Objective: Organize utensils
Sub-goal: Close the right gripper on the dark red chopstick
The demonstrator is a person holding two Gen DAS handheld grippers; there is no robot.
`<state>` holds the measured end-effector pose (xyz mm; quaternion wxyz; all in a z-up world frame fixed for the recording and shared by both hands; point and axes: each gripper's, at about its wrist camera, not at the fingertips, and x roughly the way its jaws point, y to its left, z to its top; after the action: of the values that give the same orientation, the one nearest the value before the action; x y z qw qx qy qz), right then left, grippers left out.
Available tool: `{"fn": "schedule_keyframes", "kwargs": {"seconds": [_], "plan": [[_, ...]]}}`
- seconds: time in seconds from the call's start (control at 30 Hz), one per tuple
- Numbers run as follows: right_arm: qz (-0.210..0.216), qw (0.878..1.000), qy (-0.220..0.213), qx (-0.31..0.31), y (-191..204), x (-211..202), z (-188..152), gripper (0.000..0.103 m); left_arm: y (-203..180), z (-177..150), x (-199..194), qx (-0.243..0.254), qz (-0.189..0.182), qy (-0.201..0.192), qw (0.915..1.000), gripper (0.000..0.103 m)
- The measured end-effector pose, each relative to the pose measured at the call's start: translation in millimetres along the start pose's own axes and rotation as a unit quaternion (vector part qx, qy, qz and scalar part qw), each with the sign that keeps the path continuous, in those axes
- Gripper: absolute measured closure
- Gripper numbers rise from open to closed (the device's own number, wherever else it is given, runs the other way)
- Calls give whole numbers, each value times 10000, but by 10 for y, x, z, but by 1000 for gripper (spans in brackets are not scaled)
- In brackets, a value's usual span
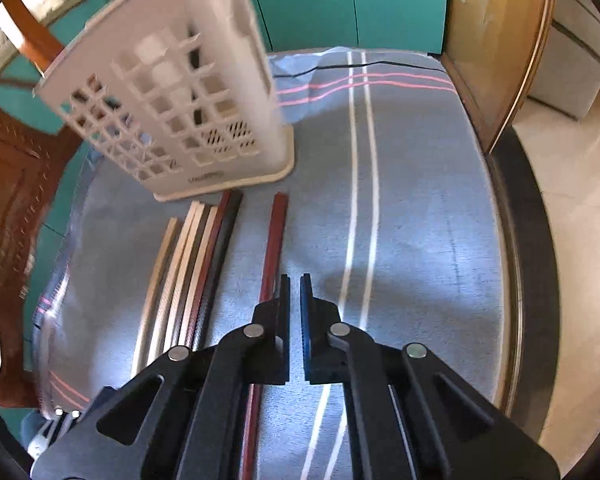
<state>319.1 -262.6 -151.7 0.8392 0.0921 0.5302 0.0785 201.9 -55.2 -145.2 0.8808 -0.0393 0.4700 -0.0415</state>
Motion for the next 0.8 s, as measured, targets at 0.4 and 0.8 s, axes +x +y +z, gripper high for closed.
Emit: {"fn": "schedule_keyframes", "kwargs": {"seconds": [0.4,0.8], "plan": [[228,9995,-72,195,-104,6,-9,88,-60,-15,13,81,19,-26,10000,63],[-1,9991,115,-403,199,217,-79,65,-65,153,110,185,286,86,9994,71]]}}
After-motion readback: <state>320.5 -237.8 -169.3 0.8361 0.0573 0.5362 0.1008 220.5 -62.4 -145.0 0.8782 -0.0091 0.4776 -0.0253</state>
